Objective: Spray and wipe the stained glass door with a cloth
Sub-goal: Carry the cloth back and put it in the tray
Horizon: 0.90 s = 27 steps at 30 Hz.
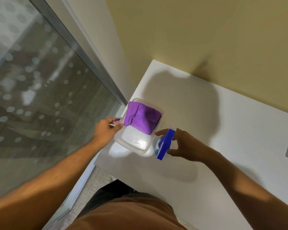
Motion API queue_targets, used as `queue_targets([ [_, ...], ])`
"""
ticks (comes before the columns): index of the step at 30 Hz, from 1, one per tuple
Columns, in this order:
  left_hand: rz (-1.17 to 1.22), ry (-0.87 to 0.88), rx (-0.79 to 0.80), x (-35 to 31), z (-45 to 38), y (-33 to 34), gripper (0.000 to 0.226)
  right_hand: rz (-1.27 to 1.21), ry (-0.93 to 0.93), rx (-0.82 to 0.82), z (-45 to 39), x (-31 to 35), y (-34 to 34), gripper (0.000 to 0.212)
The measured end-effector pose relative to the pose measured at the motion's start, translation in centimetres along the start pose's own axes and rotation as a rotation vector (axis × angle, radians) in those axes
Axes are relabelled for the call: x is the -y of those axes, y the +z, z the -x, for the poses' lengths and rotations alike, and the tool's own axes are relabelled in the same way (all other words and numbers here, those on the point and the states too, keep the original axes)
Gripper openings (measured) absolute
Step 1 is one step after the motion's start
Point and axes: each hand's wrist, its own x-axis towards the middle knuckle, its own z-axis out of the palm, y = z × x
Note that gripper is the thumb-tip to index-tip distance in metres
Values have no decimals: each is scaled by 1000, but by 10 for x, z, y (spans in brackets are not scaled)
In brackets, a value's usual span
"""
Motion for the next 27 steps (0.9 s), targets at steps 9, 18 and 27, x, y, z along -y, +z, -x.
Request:
queue_targets([
  [9,-59,51,17,17,13,6,32,46,-76,-183,18,23,13,51],
  [18,31,-4,80,35,19,11,41,-107,-196,-549,39,107,16,48],
  [27,158,-72,53,39,23,12,33,-163,-174,-642,-21,118,52,51],
])
